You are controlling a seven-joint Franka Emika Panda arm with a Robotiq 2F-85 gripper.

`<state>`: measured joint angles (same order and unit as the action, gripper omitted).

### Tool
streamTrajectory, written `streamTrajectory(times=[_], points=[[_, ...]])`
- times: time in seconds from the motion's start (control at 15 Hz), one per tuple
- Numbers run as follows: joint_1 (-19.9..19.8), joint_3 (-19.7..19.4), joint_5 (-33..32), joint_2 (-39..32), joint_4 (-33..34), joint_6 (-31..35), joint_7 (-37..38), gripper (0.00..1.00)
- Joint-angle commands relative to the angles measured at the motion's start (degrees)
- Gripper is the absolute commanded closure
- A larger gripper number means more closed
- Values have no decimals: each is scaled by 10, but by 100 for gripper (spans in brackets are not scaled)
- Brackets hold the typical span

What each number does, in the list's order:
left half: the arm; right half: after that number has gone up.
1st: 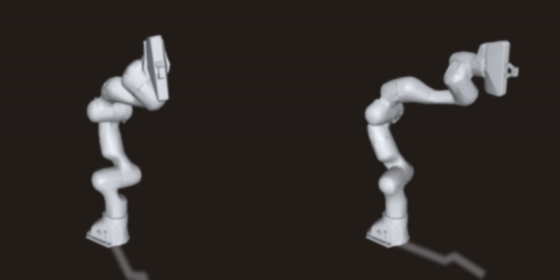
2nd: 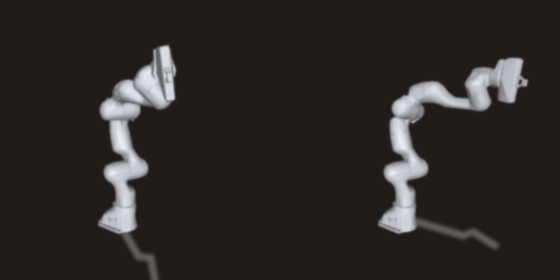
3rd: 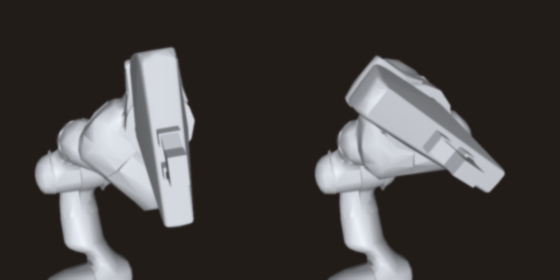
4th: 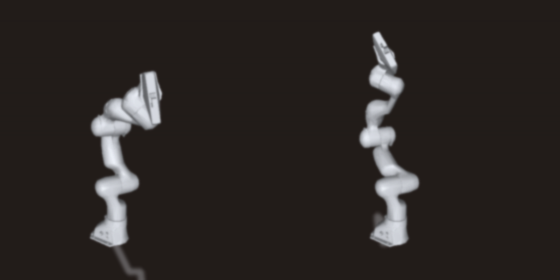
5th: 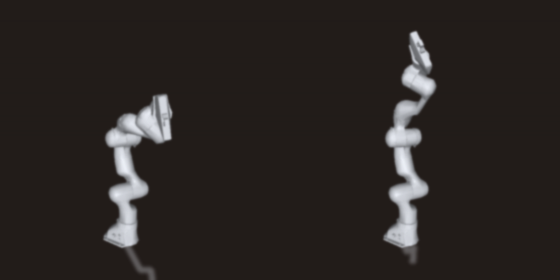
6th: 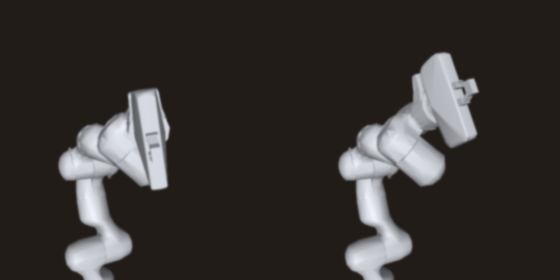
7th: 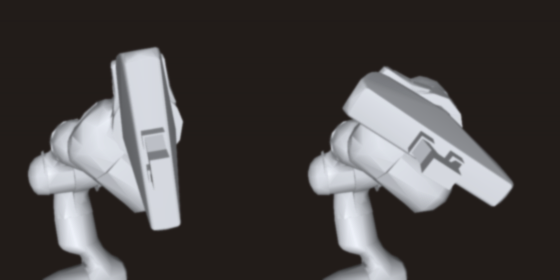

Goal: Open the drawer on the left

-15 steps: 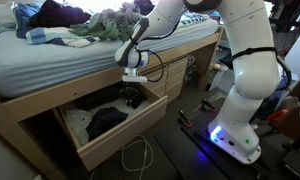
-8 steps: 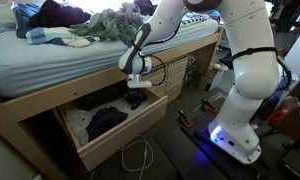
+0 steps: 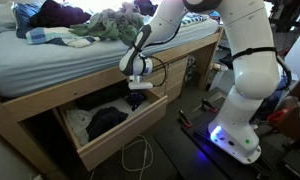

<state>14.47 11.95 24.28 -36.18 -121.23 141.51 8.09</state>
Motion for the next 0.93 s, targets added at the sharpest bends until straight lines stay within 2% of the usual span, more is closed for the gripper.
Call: streamTrajectory(times=[0.0,0.2,0.4,0.87], points=[[3,8,-31,4,-14,55,-16,100],[5,13,-60,-2,-32,141,-35,100],[3,19,-83,-9,-50,191,-36,100],[13,5,-103,14,-113,182,2,100]])
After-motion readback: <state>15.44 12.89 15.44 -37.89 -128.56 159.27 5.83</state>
